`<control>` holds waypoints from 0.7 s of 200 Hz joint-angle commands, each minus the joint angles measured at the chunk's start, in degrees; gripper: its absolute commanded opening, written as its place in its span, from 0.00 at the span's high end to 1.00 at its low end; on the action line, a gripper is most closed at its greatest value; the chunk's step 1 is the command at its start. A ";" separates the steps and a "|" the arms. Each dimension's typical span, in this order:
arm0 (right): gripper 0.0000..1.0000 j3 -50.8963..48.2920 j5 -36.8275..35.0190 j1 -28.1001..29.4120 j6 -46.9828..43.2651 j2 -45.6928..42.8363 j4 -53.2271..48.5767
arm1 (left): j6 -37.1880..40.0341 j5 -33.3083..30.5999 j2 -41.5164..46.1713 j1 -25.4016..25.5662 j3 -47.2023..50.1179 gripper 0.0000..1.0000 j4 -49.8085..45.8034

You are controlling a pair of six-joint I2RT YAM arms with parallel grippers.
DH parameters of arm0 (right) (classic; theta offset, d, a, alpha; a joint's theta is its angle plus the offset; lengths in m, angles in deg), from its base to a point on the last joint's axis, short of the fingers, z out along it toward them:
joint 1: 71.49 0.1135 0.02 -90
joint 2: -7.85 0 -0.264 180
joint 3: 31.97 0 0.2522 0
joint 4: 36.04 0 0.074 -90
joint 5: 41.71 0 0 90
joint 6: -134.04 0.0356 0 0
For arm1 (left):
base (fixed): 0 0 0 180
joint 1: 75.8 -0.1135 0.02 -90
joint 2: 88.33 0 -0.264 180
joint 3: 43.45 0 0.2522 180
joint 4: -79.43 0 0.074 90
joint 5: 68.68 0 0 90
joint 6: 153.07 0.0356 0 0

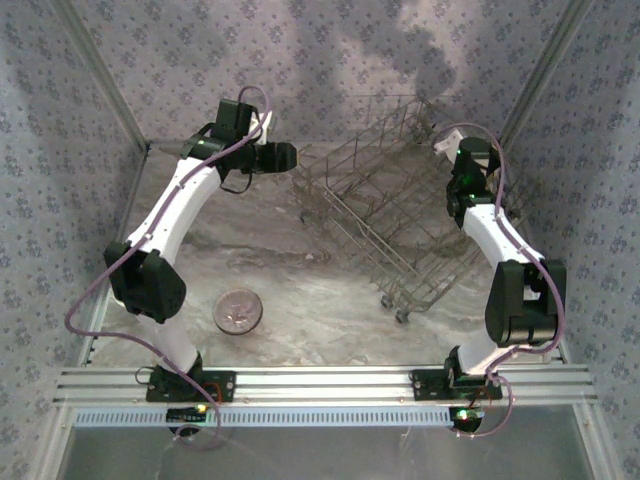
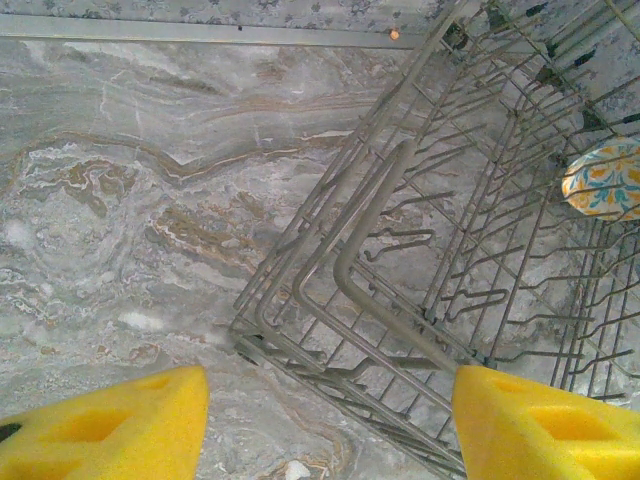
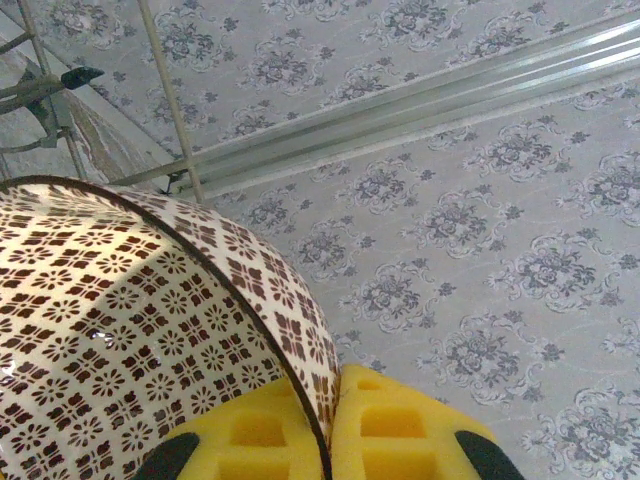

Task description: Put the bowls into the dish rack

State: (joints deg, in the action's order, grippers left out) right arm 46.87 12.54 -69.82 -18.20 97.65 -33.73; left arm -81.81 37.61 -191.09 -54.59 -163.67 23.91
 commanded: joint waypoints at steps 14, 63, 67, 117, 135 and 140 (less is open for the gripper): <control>1.00 -0.71 -0.26 0.58 0.35 -0.93 4.00 | -0.18 0.39 0.95 -0.29 -1.82 0.34 0.27; 1.00 -2.65 -0.02 0.10 -1.69 0.09 6.85 | -0.24 0.32 0.76 -0.29 -1.66 0.34 0.16; 1.00 -2.80 -0.07 0.21 -2.10 0.24 7.29 | -0.24 0.28 0.77 -0.29 -1.65 0.34 0.21; 1.00 -5.19 -0.65 0.22 -5.28 1.12 12.86 | -0.42 0.33 0.96 -0.29 -1.07 0.34 0.49; 1.00 -5.53 -0.30 -0.09 -5.52 1.34 14.12 | -0.50 0.30 1.08 -0.29 -0.81 0.34 0.71; 1.00 -5.68 -0.29 -0.21 -5.74 1.49 14.81 | -0.55 0.31 1.07 -0.29 -0.74 0.34 0.66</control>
State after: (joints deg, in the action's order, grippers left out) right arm 41.29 12.74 -69.49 -22.24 98.83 -26.99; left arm -81.84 37.61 -191.09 -54.59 -163.67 23.91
